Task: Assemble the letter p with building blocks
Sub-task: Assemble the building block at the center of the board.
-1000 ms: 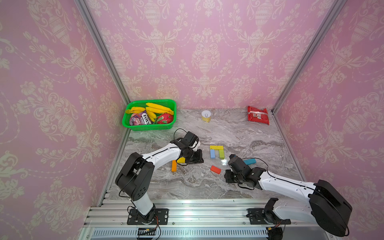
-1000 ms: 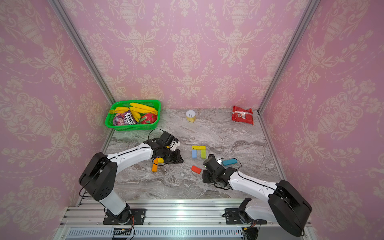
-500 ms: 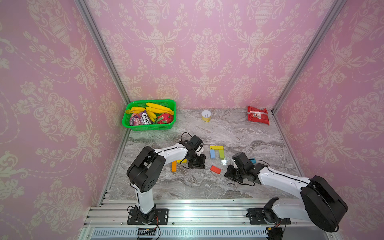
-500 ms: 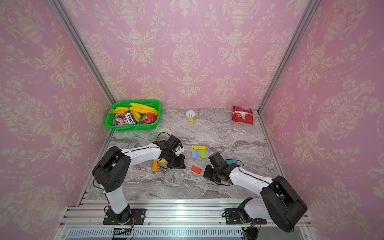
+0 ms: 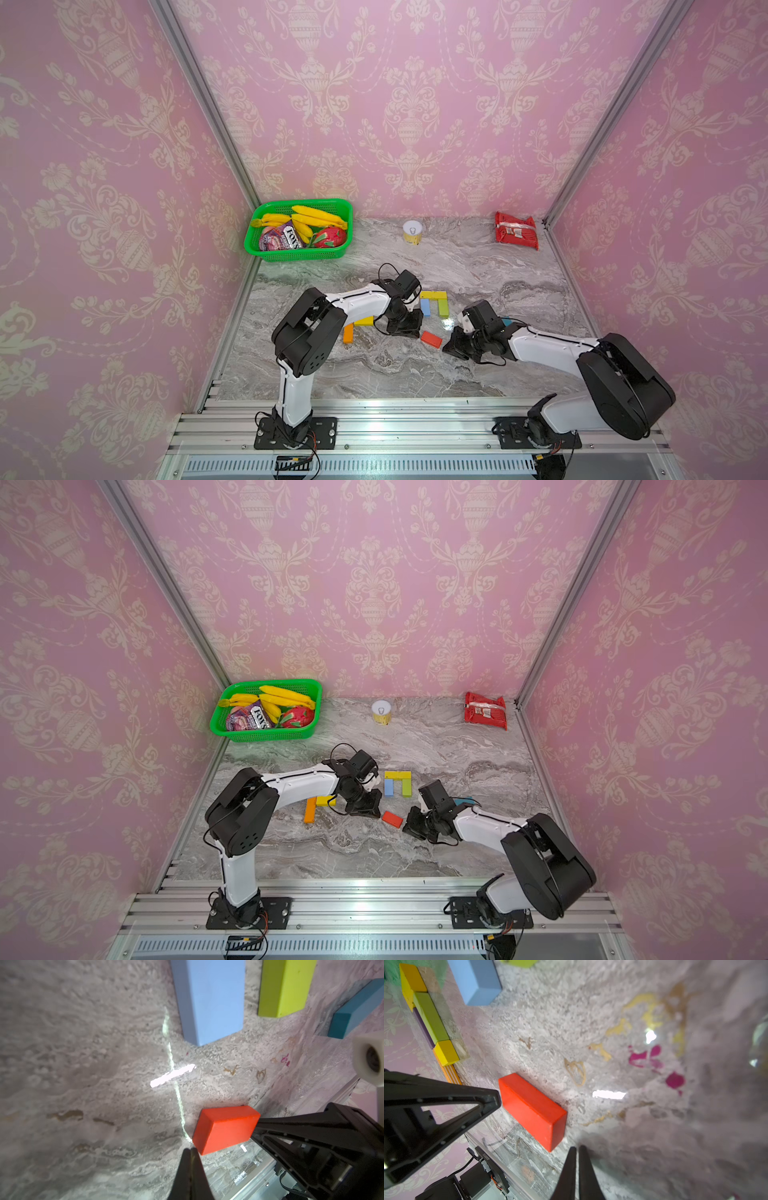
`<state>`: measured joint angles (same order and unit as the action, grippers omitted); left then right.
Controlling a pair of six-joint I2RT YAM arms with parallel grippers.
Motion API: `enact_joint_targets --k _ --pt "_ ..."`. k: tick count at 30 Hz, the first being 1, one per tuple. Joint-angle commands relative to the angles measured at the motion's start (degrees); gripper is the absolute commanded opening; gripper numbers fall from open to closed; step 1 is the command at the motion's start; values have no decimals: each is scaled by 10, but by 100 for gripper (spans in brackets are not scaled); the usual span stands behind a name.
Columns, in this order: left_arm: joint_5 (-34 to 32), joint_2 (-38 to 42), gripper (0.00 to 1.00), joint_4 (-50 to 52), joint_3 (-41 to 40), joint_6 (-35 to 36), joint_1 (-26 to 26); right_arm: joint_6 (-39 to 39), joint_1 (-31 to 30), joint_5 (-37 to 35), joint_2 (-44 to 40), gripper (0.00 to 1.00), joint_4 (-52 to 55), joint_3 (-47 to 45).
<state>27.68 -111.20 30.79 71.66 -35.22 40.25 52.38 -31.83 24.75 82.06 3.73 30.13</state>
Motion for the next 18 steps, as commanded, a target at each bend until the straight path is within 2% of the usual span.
enact_joint_targets --k 1,18 --pt "-19 -20 0 34 24 2 3 -24 13 8 20 9 4 10" --pt "7 -69 0 63 99 28 19 -35 37 20 62 9 3 51"
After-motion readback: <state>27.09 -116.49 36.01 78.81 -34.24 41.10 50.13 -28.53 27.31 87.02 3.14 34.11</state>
